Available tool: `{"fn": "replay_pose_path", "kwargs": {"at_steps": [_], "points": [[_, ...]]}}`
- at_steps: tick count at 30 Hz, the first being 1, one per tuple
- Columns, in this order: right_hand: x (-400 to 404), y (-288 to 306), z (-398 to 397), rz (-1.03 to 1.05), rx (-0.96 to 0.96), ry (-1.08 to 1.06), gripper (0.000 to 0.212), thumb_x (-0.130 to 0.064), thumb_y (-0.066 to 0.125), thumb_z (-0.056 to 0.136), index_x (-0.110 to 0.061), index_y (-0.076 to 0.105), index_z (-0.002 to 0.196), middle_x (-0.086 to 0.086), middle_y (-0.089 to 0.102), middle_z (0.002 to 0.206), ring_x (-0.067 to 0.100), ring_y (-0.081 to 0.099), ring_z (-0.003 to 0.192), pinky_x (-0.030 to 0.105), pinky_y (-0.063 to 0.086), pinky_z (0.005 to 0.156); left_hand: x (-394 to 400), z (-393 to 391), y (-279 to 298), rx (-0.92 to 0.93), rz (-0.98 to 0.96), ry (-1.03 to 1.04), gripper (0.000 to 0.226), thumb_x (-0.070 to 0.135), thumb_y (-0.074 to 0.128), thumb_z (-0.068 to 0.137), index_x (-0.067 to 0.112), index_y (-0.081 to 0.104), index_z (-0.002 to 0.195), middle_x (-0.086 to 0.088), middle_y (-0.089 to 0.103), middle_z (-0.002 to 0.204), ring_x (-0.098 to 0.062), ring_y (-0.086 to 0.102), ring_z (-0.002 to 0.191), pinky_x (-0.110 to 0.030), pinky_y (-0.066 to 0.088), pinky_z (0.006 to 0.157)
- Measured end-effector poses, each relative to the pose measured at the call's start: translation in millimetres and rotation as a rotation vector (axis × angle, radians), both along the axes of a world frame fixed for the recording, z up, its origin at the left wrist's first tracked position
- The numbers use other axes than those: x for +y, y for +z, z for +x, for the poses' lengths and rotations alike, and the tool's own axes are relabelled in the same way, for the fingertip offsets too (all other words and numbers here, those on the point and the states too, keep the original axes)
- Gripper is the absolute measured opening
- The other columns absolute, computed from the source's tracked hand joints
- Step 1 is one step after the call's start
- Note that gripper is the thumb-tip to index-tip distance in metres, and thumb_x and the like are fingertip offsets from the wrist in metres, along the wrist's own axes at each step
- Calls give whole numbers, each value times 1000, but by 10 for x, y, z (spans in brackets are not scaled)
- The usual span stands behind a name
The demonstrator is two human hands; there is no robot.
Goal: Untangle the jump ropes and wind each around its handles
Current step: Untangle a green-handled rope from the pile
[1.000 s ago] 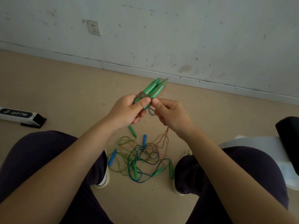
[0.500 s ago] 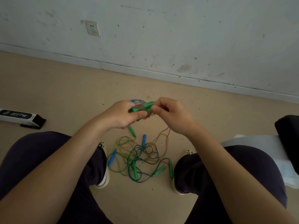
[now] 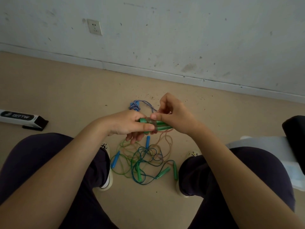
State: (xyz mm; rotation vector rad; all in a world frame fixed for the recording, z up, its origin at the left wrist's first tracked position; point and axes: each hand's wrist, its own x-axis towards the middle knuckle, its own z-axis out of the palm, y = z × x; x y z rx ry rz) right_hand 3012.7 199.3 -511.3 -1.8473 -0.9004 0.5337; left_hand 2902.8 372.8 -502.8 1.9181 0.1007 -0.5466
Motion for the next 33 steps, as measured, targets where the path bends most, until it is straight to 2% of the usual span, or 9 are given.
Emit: {"fn": "replay_pose_path", "kwargs": {"at_steps": [4, 6, 9, 15, 17, 21, 26, 30, 33], "points": [[5, 14, -8, -1, 67, -20, 30, -35, 71, 86, -10, 54, 83, 3, 58, 68, 11, 52, 52, 25, 43, 47, 8, 17, -29, -48, -50, 91, 56, 52, 62, 86, -1, 61, 102, -2, 55, 64, -17, 51, 52, -26, 42, 48], [-4, 31, -4, 1, 133, -37, 40, -46, 70, 82, -10, 55, 86, 10, 58, 65, 20, 48, 49, 26, 39, 42, 1, 21, -57, -51, -80, 110, 63, 57, 65, 87, -4, 59, 101, 0, 50, 63, -15, 46, 52, -24, 40, 48], [-1, 45, -17, -9, 131, -54, 53, -53, 71, 74, -4, 57, 87, 12, 52, 62, 20, 39, 50, 25, 30, 43, -19, 22, -87, -8, -173, 87, 70, 59, 61, 82, -7, 56, 105, 3, 42, 60, -12, 39, 48, -21, 35, 47], [-10, 93, -29, 22, 95, -81, 46, -42, 78, 76, 1, 63, 84, 1, 55, 57, 7, 42, 45, 17, 34, 43, -46, 0, -47, 100, -313, 35, 58, 57, 54, 87, 3, 55, 108, 0, 35, 59, -12, 30, 44, -20, 28, 45], [-19, 100, -34, 7, 37, -82, 41, -37, 78, 79, 1, 64, 83, 0, 57, 59, 7, 45, 49, 16, 36, 46, -64, 5, -56, 78, -281, 42, 67, 62, 59, 82, -1, 57, 106, 1, 37, 58, -12, 32, 46, -21, 30, 44], [-21, 105, -28, -8, 10, -73, 40, -40, 77, 79, -2, 66, 84, 6, 63, 66, 12, 51, 56, 20, 40, 50, -105, 4, -35, 13, -223, 67, 49, 59, 61, 90, 10, 65, 98, 5, 39, 56, -12, 33, 50, -21, 32, 45], [-52, 123, -7, 52, 382, 20, 45, -40, 70, 84, 2, 69, 98, 16, 68, 74, 25, 59, 63, 31, 44, 56, -81, 10, -45, -64, -186, 121, 49, 56, 63, 88, 8, 63, 94, 3, 41, 59, -11, 35, 52, -20, 34, 47], [-54, 100, -3, 238, 689, 110, 31, -33, 57, 93, -6, 64, 107, 6, 66, 87, 17, 55, 68, 26, 40, 65, -39, 38, -49, -195, -243, 247, 68, 62, 62, 85, -4, 56, 100, 5, 43, 57, -10, 38, 47, -19, 36, 47], [-16, 101, -39, 298, 693, 145, 21, -21, 59, 92, -13, 57, 112, -3, 62, 88, 12, 49, 67, 24, 38, 66, -99, 55, -67, -296, -256, 386, 62, 67, 62, 80, 6, 59, 93, 6, 47, 55, -12, 40, 45, -20, 35, 46]]}}
